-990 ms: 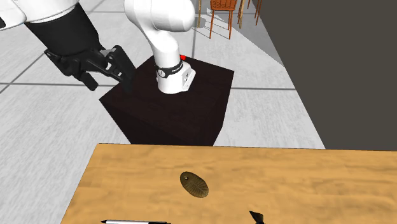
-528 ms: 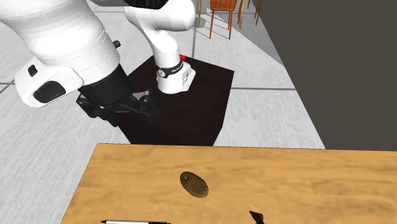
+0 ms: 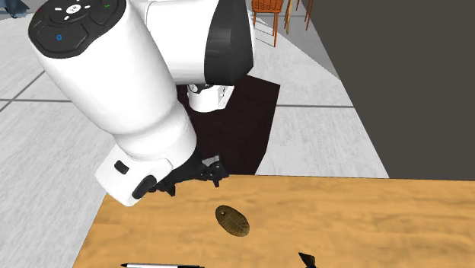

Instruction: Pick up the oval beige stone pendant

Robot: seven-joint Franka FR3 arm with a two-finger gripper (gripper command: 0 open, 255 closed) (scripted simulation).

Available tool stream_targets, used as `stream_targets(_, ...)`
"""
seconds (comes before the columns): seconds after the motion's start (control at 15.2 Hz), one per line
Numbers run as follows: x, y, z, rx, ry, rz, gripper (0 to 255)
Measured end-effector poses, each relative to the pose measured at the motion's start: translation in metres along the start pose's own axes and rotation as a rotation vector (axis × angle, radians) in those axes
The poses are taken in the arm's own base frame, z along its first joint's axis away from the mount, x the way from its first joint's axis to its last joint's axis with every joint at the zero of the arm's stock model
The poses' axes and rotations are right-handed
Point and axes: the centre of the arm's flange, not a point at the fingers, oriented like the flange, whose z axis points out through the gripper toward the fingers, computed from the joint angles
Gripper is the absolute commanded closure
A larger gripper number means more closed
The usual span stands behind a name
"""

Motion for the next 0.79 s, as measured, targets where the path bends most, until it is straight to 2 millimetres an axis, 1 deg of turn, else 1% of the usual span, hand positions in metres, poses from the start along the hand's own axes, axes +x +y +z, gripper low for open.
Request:
stream_targets(0.26,0.02,-0.031,0.037,-0.006,0.007,-0.101,0)
stream_targets(0.46,0.041,-0.052,0.064,-0.01,0.012,-0.176,0)
stream_targets(0.53,0.045,-0.059,0.073,-0.011,0.014,-0.198,0)
stream_targets(0.79,0.05,-0.064,0.097,-0.012,0.016,-0.22,0)
